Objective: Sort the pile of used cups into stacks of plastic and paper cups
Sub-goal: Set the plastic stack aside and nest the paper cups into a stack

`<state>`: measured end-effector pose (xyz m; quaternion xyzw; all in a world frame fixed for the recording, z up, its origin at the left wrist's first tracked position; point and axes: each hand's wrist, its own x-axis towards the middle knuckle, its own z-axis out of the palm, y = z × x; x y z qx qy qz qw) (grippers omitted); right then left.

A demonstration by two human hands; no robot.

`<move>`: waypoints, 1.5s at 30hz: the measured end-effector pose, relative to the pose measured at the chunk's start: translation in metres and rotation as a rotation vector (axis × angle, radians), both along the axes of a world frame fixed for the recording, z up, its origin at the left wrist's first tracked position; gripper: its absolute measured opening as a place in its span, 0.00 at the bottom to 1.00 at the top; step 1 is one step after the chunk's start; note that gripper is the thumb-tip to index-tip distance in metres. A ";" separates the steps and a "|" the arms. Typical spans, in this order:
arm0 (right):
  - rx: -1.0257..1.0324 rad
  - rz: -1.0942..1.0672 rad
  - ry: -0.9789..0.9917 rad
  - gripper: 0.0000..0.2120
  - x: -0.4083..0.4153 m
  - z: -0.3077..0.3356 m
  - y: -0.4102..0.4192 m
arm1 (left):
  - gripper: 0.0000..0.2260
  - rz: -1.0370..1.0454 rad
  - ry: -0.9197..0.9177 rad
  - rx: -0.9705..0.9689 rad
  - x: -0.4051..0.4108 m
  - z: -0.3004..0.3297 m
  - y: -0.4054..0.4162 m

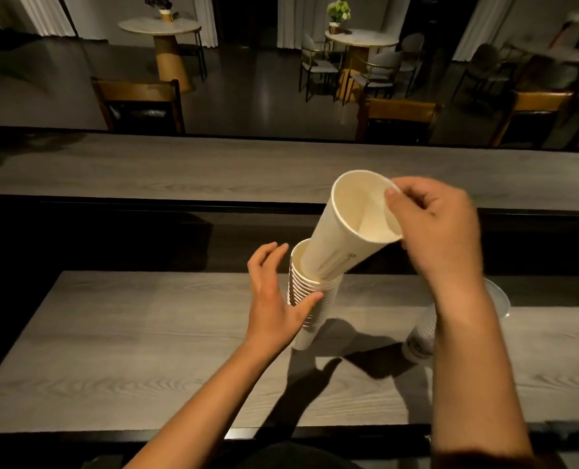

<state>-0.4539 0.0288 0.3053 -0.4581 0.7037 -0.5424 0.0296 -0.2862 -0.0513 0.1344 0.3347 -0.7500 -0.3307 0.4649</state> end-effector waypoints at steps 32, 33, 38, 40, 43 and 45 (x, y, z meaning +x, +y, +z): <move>-0.096 -0.530 -0.398 0.47 -0.119 -0.164 0.111 | 0.43 -0.192 -0.084 0.538 -0.082 -0.087 0.014; -0.060 -0.474 -0.480 0.51 -0.126 -0.173 0.115 | 0.43 -0.199 -0.084 0.543 -0.091 -0.086 0.017; 0.109 -0.131 -0.826 0.54 -0.159 -0.220 0.138 | 0.42 -0.240 -0.093 0.527 -0.145 -0.084 0.036; 0.232 -0.040 -0.909 0.50 -0.173 -0.240 0.139 | 0.40 -0.262 -0.094 0.513 -0.167 -0.086 0.044; 0.461 -0.064 -0.919 0.27 -0.184 -0.269 0.129 | 0.39 -0.279 -0.085 0.515 -0.192 -0.089 0.056; 0.533 -0.037 -0.926 0.24 -0.195 -0.285 0.121 | 0.39 -0.282 -0.064 0.498 -0.204 -0.092 0.060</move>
